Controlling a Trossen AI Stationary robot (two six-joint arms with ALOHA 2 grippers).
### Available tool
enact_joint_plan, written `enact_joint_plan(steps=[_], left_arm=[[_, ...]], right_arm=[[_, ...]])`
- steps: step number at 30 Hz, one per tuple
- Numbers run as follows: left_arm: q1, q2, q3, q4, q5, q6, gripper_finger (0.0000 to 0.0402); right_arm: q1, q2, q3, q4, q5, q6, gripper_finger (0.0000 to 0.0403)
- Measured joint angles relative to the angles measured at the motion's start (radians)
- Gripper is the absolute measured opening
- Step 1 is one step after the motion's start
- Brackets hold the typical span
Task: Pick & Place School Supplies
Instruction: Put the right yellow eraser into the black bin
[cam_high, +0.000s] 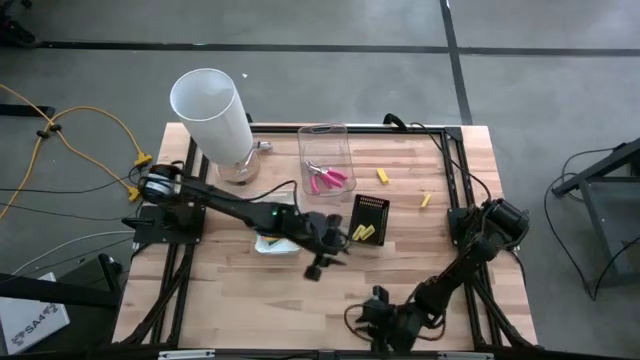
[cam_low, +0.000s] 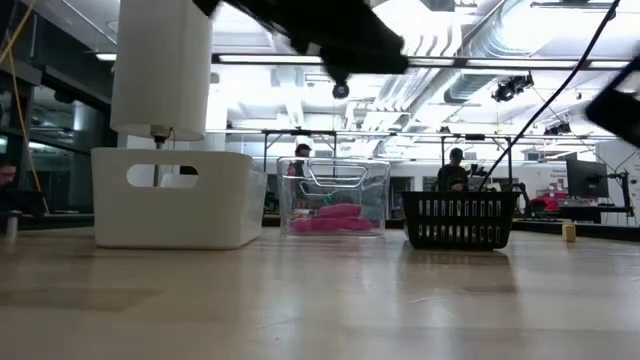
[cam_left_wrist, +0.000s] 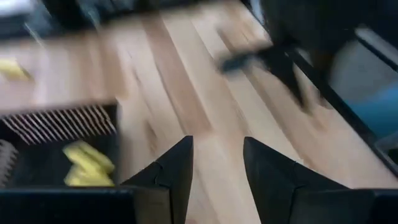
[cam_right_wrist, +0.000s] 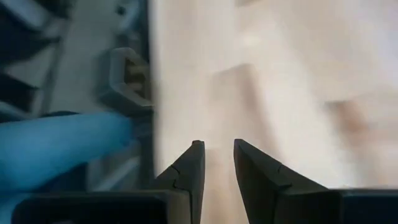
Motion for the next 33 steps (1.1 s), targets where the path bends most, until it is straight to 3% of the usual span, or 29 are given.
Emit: enact_joint_plan(steps=[5,14,21,26,29,33], left_arm=[[-0.064,-0.076,0.000,-0.236,-0.005,-0.093,0.0137],[-0.208,-0.091,0.000,-0.372,-0.076,-0.109,0.0137],[-0.278,-0.091,-0.001,-0.421,-0.126,-0.139,0.0137],[-0.301,-0.091,-0.001,-0.457,-0.127,-0.141,0.0137],[-0.309,-0.091,-0.001,-0.470,-0.127,-0.141,0.0137],[-0.319,-0.091,-0.001,-0.483,-0.127,-0.141,0.0137]], right_arm=[[-0.065,-0.108,0.000,-0.225,0.000,0.004,0.0078],[-0.176,-0.369,0.001,-0.586,0.029,-0.069,0.0078],[-0.337,-0.476,0.001,-1.060,0.008,0.145,0.0078],[-0.478,-0.484,0.001,-1.255,-0.062,0.216,0.0078],[-0.560,-0.484,0.001,-1.275,-0.132,0.104,0.0078],[-0.653,-0.484,0.001,-1.275,-0.230,-0.251,0.0078]])
